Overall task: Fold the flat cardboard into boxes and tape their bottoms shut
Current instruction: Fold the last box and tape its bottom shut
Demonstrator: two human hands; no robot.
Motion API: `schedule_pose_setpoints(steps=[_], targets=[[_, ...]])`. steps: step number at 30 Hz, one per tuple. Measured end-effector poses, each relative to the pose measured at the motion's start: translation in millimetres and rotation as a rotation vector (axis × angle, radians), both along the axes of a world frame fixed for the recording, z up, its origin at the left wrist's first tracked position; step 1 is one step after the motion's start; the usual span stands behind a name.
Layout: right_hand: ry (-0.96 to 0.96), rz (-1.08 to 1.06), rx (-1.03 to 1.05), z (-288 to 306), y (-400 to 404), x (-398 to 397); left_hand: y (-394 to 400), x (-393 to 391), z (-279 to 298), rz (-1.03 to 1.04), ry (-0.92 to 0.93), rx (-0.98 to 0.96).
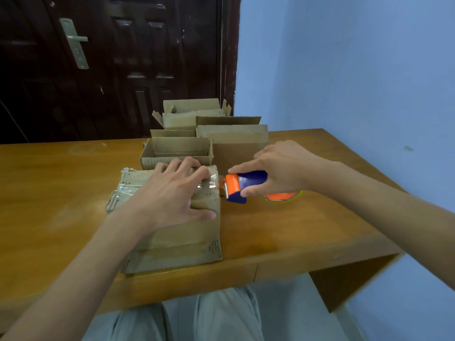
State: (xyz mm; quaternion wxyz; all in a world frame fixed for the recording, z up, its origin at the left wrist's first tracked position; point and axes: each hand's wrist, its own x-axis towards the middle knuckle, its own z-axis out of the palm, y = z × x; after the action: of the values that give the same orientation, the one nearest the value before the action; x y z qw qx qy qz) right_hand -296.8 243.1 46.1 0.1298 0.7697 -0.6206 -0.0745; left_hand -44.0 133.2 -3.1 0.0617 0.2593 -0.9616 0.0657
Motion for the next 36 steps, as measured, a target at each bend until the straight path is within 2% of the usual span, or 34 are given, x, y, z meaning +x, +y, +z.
schedule_pose_setpoints(steps=[8,20,23,27,36], targets=[[-0.190,-0.033,-0.159,-21,26,-33,0,2,-1,-0.007,0.024,0.006],[-0.274,-0.021,-0.091,-37,9,-20,2,1,-2,-0.011,0.057,0.008],[-0.199,0.006,-0.044,-28,-6,-5,2,0,-2,-0.016,0.067,0.006],[0.008,0.096,-0.025,-5,-23,11,-2,-1,-4,-0.017,0.050,0.000],[0.389,0.231,-0.099,24,-31,39,2,-1,-1,-0.019,0.032,0.000]])
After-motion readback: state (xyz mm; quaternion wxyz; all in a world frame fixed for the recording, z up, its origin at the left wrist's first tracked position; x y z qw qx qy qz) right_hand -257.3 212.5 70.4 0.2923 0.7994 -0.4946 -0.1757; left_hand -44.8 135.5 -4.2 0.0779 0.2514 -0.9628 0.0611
